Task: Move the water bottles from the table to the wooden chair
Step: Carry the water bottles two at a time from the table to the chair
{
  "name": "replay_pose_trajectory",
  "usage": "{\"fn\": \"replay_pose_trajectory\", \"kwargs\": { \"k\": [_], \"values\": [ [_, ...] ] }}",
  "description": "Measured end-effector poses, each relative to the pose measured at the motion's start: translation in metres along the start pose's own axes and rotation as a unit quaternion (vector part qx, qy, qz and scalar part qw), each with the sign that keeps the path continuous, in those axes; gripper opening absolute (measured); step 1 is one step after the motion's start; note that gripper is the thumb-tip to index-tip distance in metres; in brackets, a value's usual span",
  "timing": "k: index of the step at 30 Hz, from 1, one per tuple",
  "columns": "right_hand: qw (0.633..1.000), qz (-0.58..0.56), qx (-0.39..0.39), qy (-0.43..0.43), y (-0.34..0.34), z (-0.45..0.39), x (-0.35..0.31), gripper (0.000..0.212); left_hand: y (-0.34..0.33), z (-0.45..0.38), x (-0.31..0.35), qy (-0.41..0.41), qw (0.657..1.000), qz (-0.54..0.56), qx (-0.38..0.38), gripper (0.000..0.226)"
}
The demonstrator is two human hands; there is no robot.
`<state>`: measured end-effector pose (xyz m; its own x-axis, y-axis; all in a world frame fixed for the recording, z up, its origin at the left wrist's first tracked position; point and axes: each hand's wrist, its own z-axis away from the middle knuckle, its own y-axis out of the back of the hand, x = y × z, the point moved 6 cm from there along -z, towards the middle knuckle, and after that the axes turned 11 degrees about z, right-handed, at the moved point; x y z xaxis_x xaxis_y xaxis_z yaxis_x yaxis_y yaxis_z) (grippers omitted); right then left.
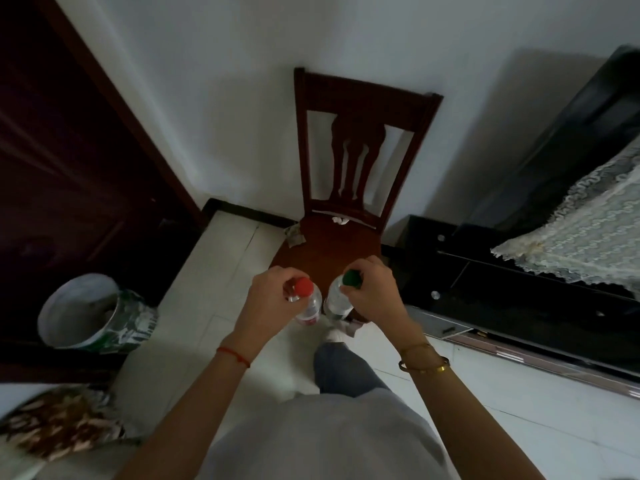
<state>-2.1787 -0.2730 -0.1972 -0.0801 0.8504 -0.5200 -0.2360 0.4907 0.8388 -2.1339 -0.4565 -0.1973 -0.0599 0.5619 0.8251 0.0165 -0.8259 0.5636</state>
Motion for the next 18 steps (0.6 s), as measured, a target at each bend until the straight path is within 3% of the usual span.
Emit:
{"fn": "replay_pose_trajectory", "kwargs": {
  "k": [18],
  "values": [
    [0.997,0.003,-0.012,-0.078,-0.006,-0.223,0.027,0.026,-0.019,-0.242,-0.046,0.025,0.998,0.017,-0.059,0.037]
  ]
}}
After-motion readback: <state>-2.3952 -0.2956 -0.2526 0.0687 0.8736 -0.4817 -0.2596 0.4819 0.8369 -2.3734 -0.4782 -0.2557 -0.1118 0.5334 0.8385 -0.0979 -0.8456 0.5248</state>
